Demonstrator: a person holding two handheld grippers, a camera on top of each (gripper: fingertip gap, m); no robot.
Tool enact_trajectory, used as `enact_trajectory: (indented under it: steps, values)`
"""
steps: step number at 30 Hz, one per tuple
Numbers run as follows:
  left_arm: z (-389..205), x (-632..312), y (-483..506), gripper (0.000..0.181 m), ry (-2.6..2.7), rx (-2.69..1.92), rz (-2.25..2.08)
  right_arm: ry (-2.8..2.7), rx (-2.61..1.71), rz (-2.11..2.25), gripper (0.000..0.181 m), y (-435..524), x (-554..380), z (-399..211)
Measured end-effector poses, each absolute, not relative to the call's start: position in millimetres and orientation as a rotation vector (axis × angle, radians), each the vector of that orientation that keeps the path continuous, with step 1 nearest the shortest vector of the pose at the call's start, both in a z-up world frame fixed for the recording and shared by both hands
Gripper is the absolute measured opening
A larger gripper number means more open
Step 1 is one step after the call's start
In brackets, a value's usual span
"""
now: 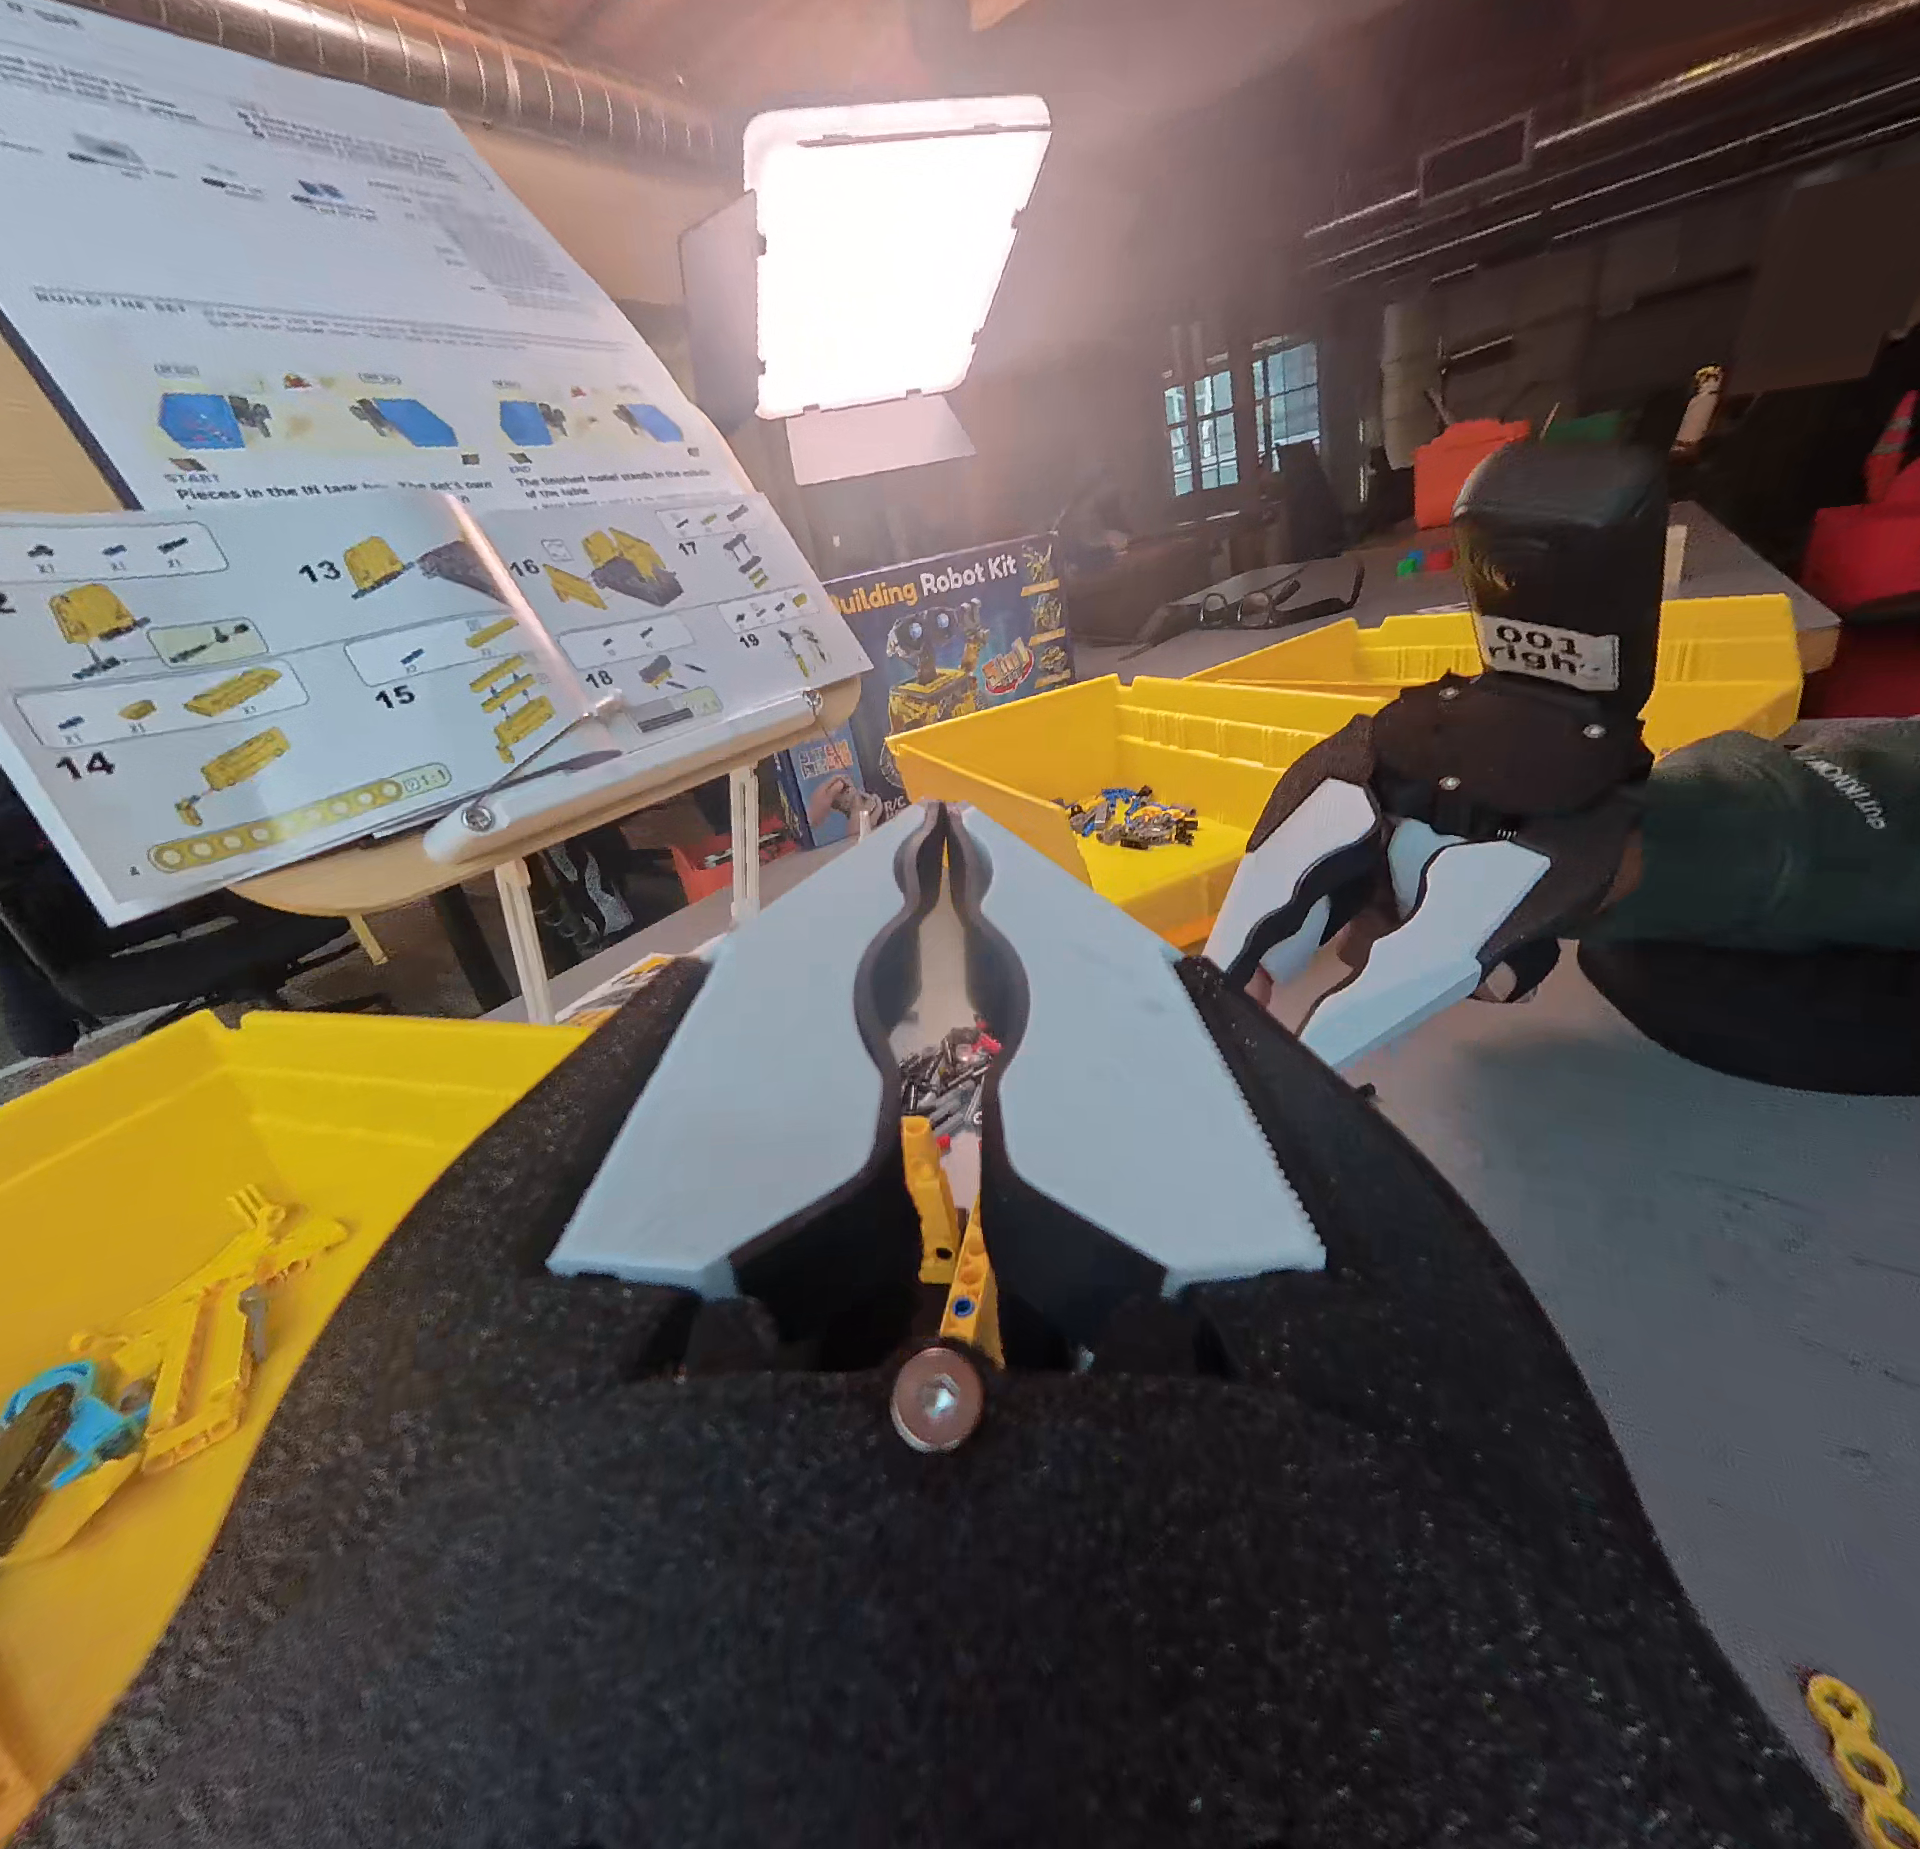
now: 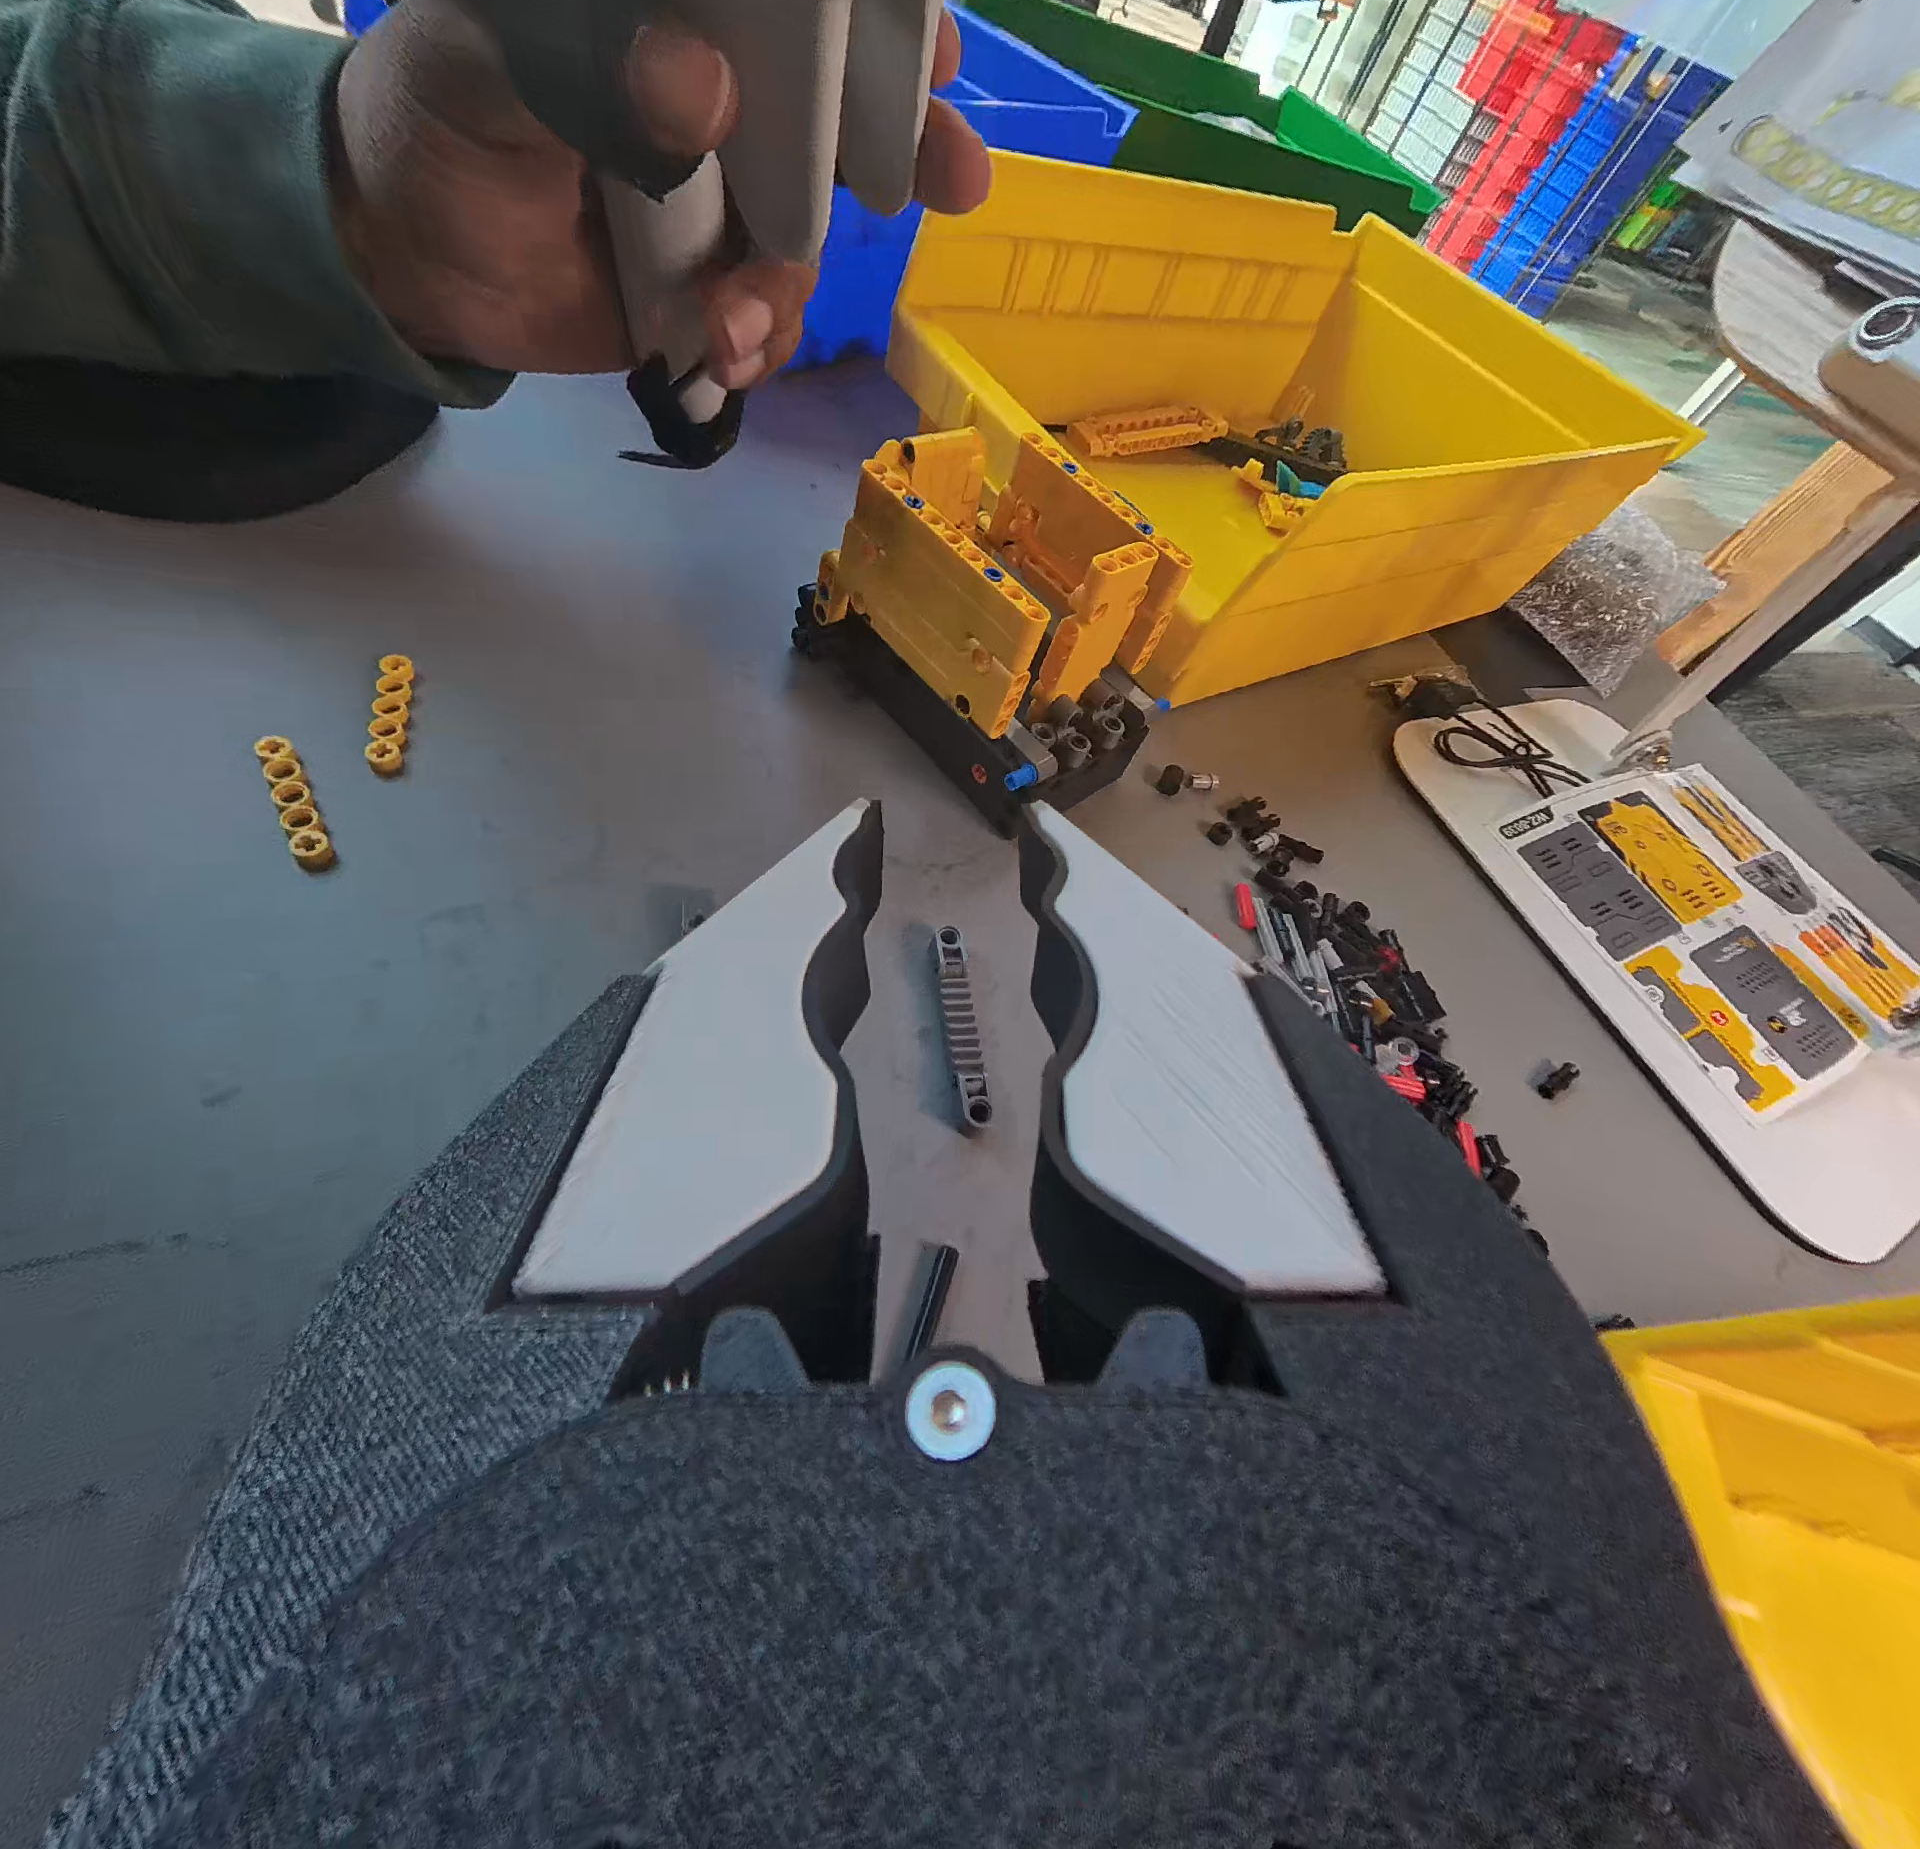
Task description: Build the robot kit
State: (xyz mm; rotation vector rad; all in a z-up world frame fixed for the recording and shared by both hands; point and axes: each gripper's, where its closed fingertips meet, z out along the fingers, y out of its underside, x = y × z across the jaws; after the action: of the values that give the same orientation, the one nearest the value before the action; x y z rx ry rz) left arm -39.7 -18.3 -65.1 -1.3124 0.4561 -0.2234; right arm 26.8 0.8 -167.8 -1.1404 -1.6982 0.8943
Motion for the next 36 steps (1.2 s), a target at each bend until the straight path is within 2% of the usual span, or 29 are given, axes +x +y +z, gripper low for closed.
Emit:
enact_trajectory:
  steps: [9, 14, 19, 24, 26, 28, 36]
  values:
    - [-119, -7, -30, 0.000, 0.585, -1.612, -0.430, -2.020, -1.242, 0.873, 0.029, -23, 45, -214]
    - [-167, 19, -37, 0.020, 0.766, -1.809, -0.486, -2.156, -1.288, 0.823, 0.027, -32, 54, -233]
    - [-198, 29, -41, 0.032, 0.847, -1.938, -0.495, -2.180, -1.299, 0.778, 0.020, -34, 57, -235]
    - [-223, 31, -48, 0.030, 0.971, -2.037, -0.419, -2.225, -1.294, 0.725, 0.016, -33, 57, -239]
    - [-231, 33, -51, 0.026, 1.014, -2.067, -0.403, -2.242, -1.278, 0.703, 0.007, -30, 55, -239]
    - [-237, 32, -51, 0.021, 1.039, -2.090, -0.370, -2.241, -1.254, 0.681, 0.007, -28, 53, -239]
    - [-220, 33, -46, 0.008, 1.018, -1.978, -0.332, -2.070, -1.043, 0.821, 0.007, -39, 44, -202]
